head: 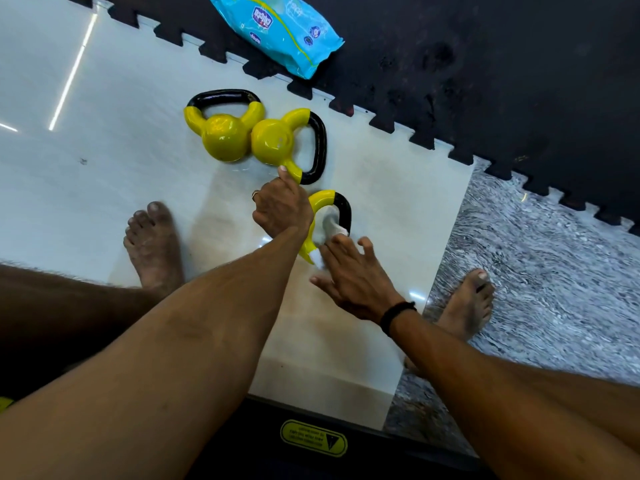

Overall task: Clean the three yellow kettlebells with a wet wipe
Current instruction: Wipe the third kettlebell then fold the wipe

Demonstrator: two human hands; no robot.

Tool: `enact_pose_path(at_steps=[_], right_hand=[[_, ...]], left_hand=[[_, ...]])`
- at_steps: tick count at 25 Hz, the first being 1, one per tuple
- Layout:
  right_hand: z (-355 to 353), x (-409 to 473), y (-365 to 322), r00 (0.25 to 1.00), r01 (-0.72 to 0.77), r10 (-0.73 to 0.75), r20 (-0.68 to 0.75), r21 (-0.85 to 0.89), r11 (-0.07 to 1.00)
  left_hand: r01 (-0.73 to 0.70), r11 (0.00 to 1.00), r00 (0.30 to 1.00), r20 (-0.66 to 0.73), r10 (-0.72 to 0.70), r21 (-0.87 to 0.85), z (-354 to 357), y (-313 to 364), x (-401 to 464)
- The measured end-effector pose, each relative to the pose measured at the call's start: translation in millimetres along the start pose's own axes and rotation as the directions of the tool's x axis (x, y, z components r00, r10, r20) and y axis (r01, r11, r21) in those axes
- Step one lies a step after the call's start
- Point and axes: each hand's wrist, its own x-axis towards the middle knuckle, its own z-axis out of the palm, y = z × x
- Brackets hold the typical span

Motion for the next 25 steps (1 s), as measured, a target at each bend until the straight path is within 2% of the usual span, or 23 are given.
enact_pose_path(at_steps=[3, 6, 10, 13, 17, 19, 22, 24, 25], right_hand=[[-7.7, 23.2, 3.4, 0.998, 0.055, -0.055, 0.021, 0.001, 0.998], [-10.4, 13.6, 24.1, 0.977, 0.211, -0.209, 0.050, -0.041, 0.977], [-10.1, 9.8, 43.7, 0.944, 0.330, -0.328, 0.040, -0.104, 0.938], [-14.1, 28.2, 65.9, 0.901, 0.412, -0.434, -0.018, -0.276, 0.868], [-37.0, 55.5, 93.3, 0.894, 0.422, -0.440, 0.081, -0.479, 0.770], [-36.2, 51.5, 90.7, 0.906, 0.404, -0.416, 0.078, -0.454, 0.794], [-21.6, 30.8, 81.8, 0.927, 0.374, -0.369, 0.071, -0.264, 0.889], [-21.7, 29.1, 84.5, 0.915, 0.403, -0.388, 0.111, -0.189, 0.896], [-26.3, 35.6, 87.2, 0.907, 0.419, -0.399, 0.134, -0.203, 0.885]], left_hand=[[0.022, 1.000, 1.000, -0.005, -0.022, 0.004, 1.0, 0.4, 0.0], [0.019, 1.000, 1.000, -0.019, -0.019, 0.006, 1.6, -0.3, 0.4], [-0.032, 0.999, 0.999, -0.021, 0.032, 0.019, 3.5, -2.2, 0.8], [-0.096, 0.995, 0.995, -0.007, 0.097, 0.034, 4.4, -4.3, 1.4], [-0.158, 0.986, 0.987, -0.013, 0.159, 0.045, 4.8, -6.2, 0.1], [-0.161, 0.986, 0.987, -0.006, 0.161, 0.047, 5.2, -6.0, 1.3], [-0.144, 0.989, 0.990, -0.003, 0.144, 0.043, 5.4, -4.4, 1.1], [-0.181, 0.982, 0.983, -0.017, 0.182, 0.048, 6.9, -4.7, 1.3], [-0.215, 0.975, 0.976, -0.033, 0.217, 0.058, 8.1, -5.4, 1.1]])
